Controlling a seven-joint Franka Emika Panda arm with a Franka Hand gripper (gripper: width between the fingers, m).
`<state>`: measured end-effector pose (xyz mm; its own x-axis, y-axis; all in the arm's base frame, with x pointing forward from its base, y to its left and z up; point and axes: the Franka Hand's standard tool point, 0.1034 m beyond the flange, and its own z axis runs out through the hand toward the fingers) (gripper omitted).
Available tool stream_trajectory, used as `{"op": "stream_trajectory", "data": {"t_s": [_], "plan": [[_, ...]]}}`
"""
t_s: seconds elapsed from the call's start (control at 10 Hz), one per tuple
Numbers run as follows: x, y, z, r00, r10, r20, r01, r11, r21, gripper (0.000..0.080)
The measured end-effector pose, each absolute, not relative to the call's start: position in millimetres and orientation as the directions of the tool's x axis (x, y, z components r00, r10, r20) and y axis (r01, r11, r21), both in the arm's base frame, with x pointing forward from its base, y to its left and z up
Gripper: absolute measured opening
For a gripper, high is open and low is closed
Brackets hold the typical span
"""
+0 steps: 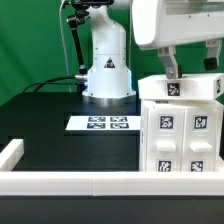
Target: Assemble cabinet
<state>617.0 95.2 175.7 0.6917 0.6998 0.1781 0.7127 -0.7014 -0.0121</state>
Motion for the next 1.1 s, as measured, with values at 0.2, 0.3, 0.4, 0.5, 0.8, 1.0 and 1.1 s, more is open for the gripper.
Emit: {"op": "stream_trajectory", "data": {"t_s": [0.2, 0.3, 0.4, 0.5, 0.8, 1.0, 1.1], "plan": [[615, 90, 169.6, 0.648, 0.741, 0.175, 0.753, -0.658, -0.001, 0.0797], [614, 89, 165.9, 0.651, 0.739, 0.172, 0.751, -0.66, -0.004, 0.0797], [614, 88, 163.0, 0.654, 0.737, 0.17, 0.749, -0.663, -0.006, 0.0797], [612, 88, 161.1, 0.655, 0.737, 0.168, 0.748, -0.664, -0.009, 0.0674], [613, 86, 161.1, 0.665, 0.728, 0.168, 0.739, -0.673, -0.011, 0.0558], [613, 85, 161.1, 0.706, 0.688, 0.17, 0.701, -0.713, -0.021, 0.0558], [614, 82, 161.1, 0.752, 0.636, 0.173, 0.649, -0.76, -0.029, 0.0558]]}}
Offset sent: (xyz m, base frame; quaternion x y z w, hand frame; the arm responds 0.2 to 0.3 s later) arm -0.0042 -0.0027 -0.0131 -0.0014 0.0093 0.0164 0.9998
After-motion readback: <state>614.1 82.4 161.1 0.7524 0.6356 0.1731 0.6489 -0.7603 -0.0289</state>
